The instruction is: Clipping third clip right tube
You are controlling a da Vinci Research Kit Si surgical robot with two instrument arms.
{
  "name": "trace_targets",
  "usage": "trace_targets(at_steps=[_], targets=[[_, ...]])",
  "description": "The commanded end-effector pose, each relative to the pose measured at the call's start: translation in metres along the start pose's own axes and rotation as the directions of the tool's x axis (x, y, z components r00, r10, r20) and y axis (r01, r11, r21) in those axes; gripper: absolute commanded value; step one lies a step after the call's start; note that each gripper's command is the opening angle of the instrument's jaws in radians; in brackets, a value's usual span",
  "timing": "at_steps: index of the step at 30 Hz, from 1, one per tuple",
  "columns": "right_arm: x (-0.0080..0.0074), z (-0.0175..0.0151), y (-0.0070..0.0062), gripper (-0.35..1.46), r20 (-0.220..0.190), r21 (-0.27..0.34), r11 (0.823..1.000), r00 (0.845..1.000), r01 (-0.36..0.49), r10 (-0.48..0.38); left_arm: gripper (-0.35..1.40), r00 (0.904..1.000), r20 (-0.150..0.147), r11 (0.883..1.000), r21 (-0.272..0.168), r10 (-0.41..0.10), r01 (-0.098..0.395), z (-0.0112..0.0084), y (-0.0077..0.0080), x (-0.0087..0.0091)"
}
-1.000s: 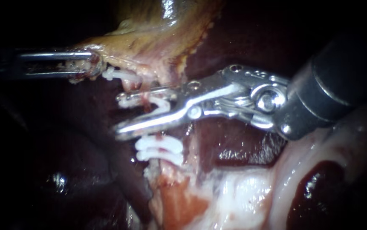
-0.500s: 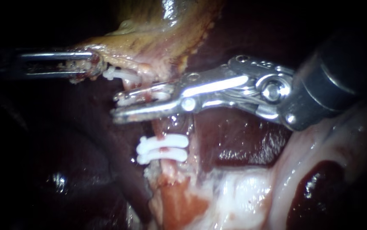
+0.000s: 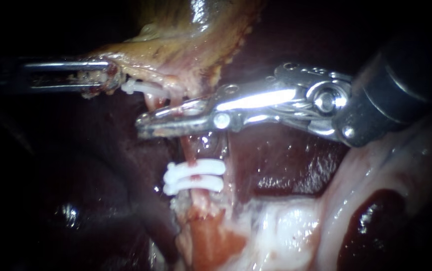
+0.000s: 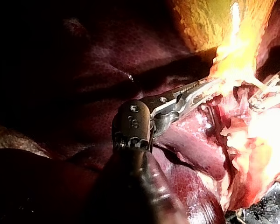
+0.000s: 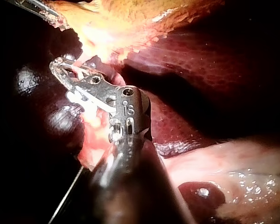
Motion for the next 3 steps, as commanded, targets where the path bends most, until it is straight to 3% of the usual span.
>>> trace_targets(at_steps=[1,3], targets=[[0.0,0.0,0.0001,-0.35,0.0,0.0,1.0,1.0,0.001,-0.001,-0.35,1.0,0.0,1.0,0.0,0.0,0.0,0.0,0.0,0.0],[0.0,0.0,0.0001,-0.35,0.0,0.0,1.0,1.0,0.001,-0.001,-0.35,1.0,0.0,1.0,0.0,0.0,0.0,0.0,0.0,0.0]])
